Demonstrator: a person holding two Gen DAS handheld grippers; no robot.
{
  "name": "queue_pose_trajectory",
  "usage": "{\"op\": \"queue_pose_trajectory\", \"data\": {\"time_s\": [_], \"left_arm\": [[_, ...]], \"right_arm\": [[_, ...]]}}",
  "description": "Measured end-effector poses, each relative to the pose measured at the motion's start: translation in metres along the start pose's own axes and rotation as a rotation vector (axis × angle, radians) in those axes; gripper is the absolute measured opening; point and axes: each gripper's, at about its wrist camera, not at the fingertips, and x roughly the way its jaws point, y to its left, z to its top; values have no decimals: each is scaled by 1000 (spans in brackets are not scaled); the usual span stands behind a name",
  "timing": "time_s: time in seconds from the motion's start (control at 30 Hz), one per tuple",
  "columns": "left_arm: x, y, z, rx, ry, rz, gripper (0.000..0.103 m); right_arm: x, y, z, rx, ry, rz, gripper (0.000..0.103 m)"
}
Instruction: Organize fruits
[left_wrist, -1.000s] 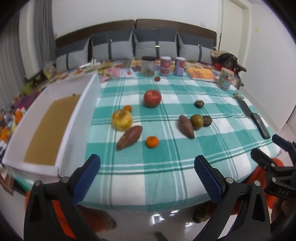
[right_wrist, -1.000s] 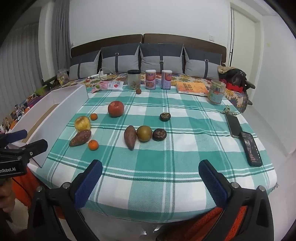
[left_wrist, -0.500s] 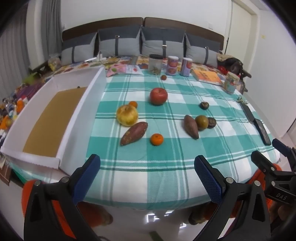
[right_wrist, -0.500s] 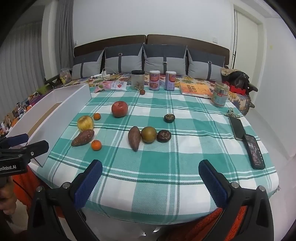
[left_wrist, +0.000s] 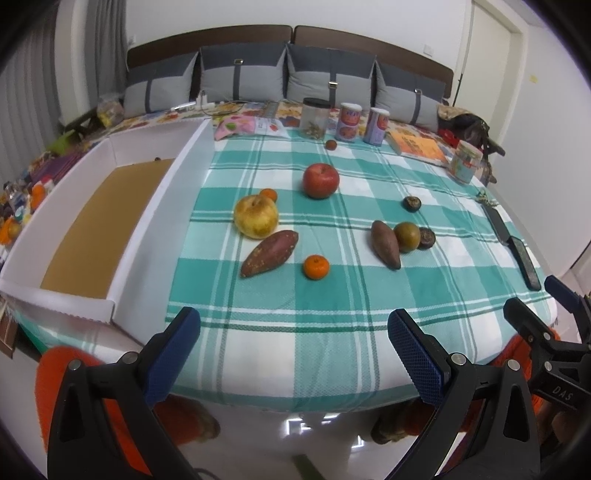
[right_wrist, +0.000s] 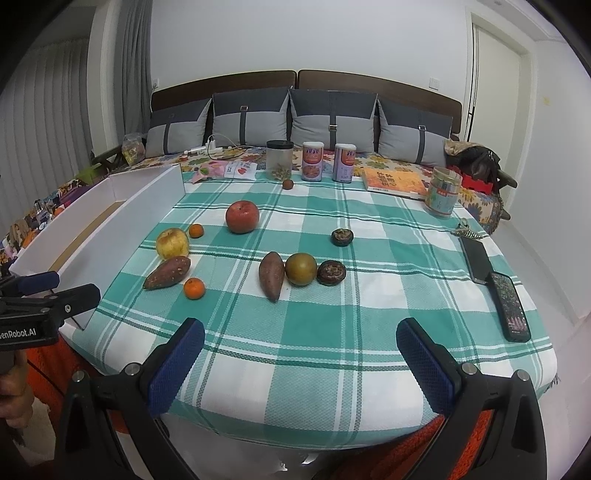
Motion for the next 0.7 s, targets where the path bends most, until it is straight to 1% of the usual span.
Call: {"op": "queue_pose_trajectory", "data": {"time_s": [0.27,0.7], "left_arm": [[4,0,-1,-6,18,-2,102],[4,5,-1,-21,14,-1,102]], "right_arm": [[1,-1,-1,-5,5,4,103],[4,2,-1,-7,4,4,103]]}}
